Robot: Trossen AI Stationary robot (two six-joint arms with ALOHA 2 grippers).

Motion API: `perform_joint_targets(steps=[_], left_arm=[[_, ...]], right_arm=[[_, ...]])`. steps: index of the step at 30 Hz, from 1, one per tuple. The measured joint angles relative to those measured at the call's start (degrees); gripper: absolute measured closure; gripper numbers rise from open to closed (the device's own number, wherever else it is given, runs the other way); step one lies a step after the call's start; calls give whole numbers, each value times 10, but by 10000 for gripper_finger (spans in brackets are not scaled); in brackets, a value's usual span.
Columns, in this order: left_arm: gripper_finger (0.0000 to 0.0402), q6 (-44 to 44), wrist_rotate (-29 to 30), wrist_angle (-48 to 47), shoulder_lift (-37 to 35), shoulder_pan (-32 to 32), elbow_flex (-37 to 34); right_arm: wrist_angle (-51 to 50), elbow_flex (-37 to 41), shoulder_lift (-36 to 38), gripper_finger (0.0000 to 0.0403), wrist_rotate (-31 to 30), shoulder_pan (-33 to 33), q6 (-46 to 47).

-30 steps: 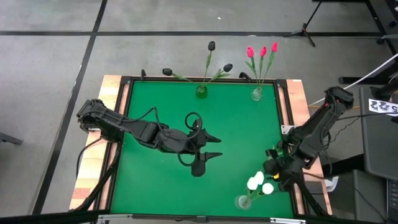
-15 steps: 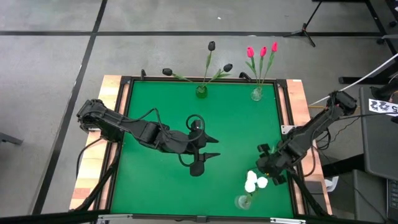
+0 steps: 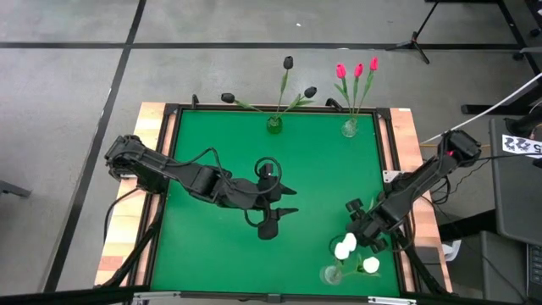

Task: Sort flowers into vase by color
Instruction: Put the black tulip into the green vase

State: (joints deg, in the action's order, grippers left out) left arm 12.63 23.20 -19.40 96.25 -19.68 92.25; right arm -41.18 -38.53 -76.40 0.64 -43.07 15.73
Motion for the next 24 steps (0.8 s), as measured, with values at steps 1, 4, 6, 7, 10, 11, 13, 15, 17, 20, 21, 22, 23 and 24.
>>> perform_joint_targets(steps=[1, 4, 6, 7, 10, 11, 13, 15, 17, 20, 21, 22, 23, 24], left_arm=[[194, 0, 0, -2, 0, 0, 0], [194, 1, 0, -2, 0, 0, 0], [194, 1, 0, -2, 0, 0, 0], [194, 1, 0, -3, 0, 0, 0], [194, 1, 0, -2, 0, 0, 0], [194, 1, 0, -3, 0, 0, 0], [194, 1, 0, -5, 0, 0, 0], [194, 0, 0, -7, 0, 0, 0], [194, 1, 0, -11, 0, 0, 0], [194, 1, 0, -11, 0, 0, 0], [194, 0, 0, -11, 0, 0, 0], [194, 1, 0, -11, 0, 0, 0], [194, 2, 0, -11, 0, 1, 0], [194, 6, 0, -11, 0, 2, 0]], right_arm=[[5, 7, -3, 231, 0, 0, 0], [26, 35, -5, 231, 5, 0, 5], [40, 48, -3, 231, 1, 0, 16], [43, 53, -2, 233, -4, 0, 18], [44, 56, -2, 254, -13, 0, 19], [44, 56, -2, 267, -15, 0, 19], [44, 57, -1, 304, -15, 0, 20], [44, 57, -2, 347, -15, 0, 20], [44, 57, -2, 385, -16, 0, 24], [43, 57, -2, 386, -33, 0, 48], [43, 57, -2, 384, -39, -1, 56], [42, 56, -2, 385, -41, -1, 64], [40, 53, -2, 390, -42, 0, 65], [37, 50, -3, 394, -44, 0, 65]])
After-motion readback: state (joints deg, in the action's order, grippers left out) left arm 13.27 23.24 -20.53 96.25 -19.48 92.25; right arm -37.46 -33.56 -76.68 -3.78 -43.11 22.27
